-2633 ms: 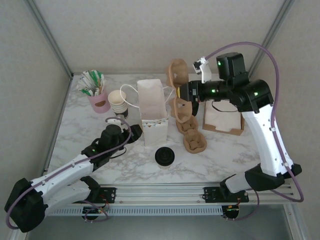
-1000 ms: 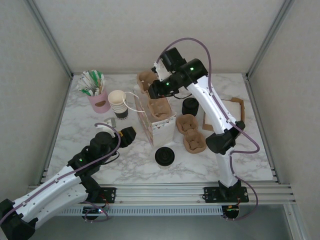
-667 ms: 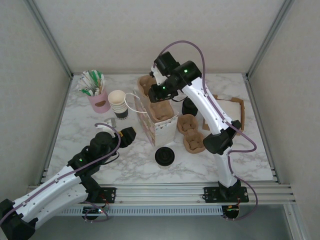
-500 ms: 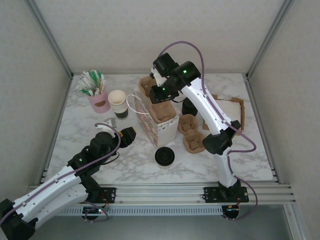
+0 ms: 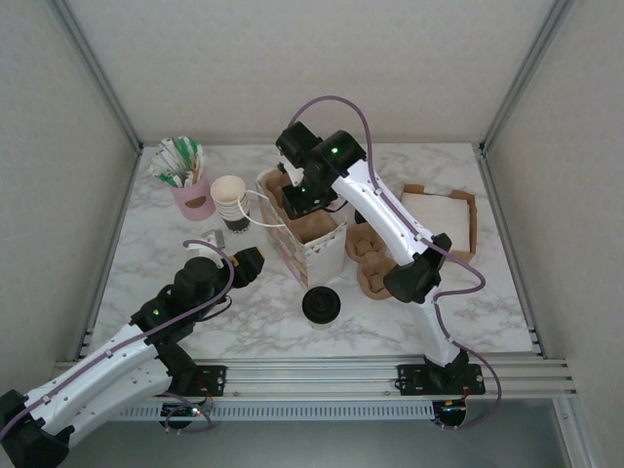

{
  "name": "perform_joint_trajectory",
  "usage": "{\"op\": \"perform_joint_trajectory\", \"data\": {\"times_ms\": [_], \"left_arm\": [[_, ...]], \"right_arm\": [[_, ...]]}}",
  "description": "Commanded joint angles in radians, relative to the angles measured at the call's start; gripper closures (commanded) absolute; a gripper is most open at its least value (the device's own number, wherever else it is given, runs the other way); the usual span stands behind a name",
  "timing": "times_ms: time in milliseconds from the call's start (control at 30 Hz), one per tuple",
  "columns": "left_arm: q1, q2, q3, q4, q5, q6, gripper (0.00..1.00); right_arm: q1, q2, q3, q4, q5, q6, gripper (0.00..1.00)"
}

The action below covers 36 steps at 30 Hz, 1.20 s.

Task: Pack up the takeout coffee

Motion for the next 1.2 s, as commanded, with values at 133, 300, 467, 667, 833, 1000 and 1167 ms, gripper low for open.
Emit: {"op": "perform_joint_trajectory", "data": {"times_ms": [133, 300, 467, 667, 833, 1000, 1167], "left_arm": [[0.015, 0.011, -0.005, 0.017, -0.015, 0.015, 0.27], [0.017, 0.018, -0.005, 0.020, -0.014, 0.015, 0.27], [0.020, 0.033, -0.005, 0.030, -0.007, 0.017, 0.27], [0.022, 0.055, -0.008, 0.044, -0.004, 0.017, 0.27], [0.026, 0.065, -0.011, 0.054, 0.000, 0.017, 0.27], [0.026, 0.069, -0.016, 0.057, 0.000, 0.017, 0.27], [0.031, 0.072, -0.024, 0.061, 0.002, 0.015, 0.27]], "right_arm": [[0.002, 0.036, 0.027, -0.073, 0.076, -0.020, 0.65], [0.004, 0.046, 0.013, -0.080, 0.061, -0.030, 0.65], [0.004, 0.068, 0.010, -0.090, 0.054, -0.041, 0.65], [0.003, 0.095, 0.007, -0.103, 0.055, -0.048, 0.65], [0.004, 0.114, -0.003, -0.111, 0.057, -0.050, 0.65], [0.004, 0.121, -0.046, -0.093, 0.058, -0.050, 0.65], [0.006, 0.121, -0.106, -0.054, 0.061, -0.041, 0.65]]}}
